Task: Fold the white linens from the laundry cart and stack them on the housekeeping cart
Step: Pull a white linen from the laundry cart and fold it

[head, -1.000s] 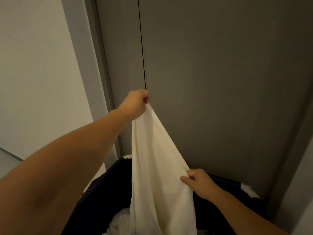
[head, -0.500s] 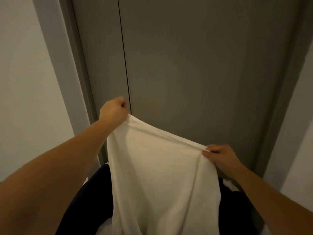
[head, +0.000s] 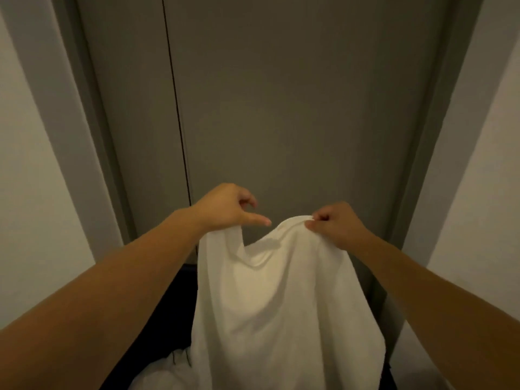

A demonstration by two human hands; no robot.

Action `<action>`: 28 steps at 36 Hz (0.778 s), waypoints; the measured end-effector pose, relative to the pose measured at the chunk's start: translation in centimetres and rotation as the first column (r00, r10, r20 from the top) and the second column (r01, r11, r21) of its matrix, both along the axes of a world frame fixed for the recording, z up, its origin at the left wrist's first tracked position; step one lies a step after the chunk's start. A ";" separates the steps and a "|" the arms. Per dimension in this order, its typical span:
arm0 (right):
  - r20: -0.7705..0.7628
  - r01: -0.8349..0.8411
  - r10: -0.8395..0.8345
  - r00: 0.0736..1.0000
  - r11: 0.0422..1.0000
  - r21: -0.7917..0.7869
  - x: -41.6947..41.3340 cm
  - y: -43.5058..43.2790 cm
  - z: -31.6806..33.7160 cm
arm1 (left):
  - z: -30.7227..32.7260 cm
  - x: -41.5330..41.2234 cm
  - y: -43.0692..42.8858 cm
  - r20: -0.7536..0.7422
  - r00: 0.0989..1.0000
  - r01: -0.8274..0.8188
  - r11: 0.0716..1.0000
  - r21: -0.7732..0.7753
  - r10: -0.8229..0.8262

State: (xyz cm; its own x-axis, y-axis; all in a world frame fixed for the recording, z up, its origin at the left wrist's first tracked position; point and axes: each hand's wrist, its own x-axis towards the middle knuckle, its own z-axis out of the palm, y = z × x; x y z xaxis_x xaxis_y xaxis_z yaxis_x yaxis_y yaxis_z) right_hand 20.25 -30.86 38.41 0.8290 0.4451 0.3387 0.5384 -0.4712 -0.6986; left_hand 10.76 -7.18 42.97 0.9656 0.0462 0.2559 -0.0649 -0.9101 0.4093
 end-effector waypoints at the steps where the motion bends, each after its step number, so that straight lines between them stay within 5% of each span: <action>1: 0.015 -0.015 0.015 1.000 1.000 -0.008 -0.2 0.4 0.1 | -0.3 0.4 -0.9 -0.012 0.999 0.030 0.999 -0.013 -0.030; 14: 0.052 -0.140 0.146 0.988 0.985 -0.102 -1.7 1.0 0.5 | -3.1 2.9 -4.8 -0.195 0.960 0.179 0.977 -0.115 -0.199; 21: -0.064 -0.163 0.159 0.985 0.984 -0.074 -0.9 0.3 -0.8 | -2.4 3.0 -4.7 0.027 0.988 0.147 0.977 0.156 -0.153; 28: -0.234 -0.219 0.171 0.957 0.956 -0.198 -1.0 0.6 -4.8 | 0.2 2.3 -2.2 0.198 0.979 -0.012 0.965 0.260 -0.041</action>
State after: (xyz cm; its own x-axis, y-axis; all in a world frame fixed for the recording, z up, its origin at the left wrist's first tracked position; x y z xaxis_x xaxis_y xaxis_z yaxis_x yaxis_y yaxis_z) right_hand 19.20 -30.24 33.63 0.7605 0.6481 0.0409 0.4860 -0.5262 -0.6978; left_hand 13.04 -9.34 43.13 0.8935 -0.0605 0.4450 -0.1348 -0.9813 0.1372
